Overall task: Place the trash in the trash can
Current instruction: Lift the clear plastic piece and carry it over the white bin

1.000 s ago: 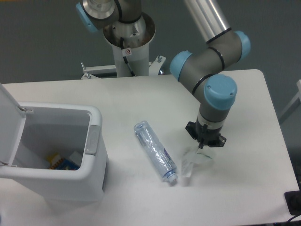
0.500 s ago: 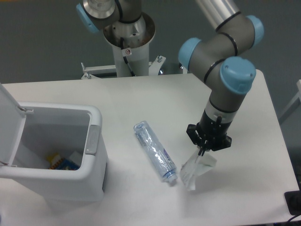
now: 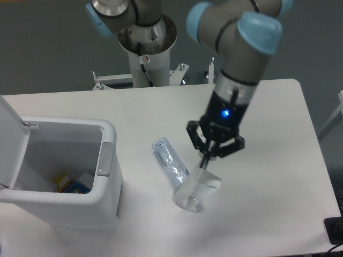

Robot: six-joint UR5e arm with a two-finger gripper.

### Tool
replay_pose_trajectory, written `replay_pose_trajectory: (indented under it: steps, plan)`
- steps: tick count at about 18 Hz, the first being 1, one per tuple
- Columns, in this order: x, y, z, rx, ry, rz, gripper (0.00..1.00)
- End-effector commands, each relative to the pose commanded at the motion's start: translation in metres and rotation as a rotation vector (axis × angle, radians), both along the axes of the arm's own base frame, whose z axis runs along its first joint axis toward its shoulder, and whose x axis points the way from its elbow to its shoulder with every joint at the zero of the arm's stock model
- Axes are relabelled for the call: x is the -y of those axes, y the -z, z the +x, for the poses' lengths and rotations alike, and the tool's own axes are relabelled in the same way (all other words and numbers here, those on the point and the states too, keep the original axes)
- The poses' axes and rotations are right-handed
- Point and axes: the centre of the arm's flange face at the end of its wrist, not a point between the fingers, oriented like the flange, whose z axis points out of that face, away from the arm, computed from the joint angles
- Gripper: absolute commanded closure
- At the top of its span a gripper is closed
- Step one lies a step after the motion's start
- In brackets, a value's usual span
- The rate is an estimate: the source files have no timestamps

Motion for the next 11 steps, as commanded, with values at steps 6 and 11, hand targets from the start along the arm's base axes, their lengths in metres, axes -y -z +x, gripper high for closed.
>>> replay_pose_trajectory:
  steps: [6, 11]
  plan:
    - [-0.008, -0.045, 0.064, -0.064, 0.08, 0.049, 1.0]
    - [-0.025, -0.052, 0.114, -0.073, 0.155, 0.054, 1.0]
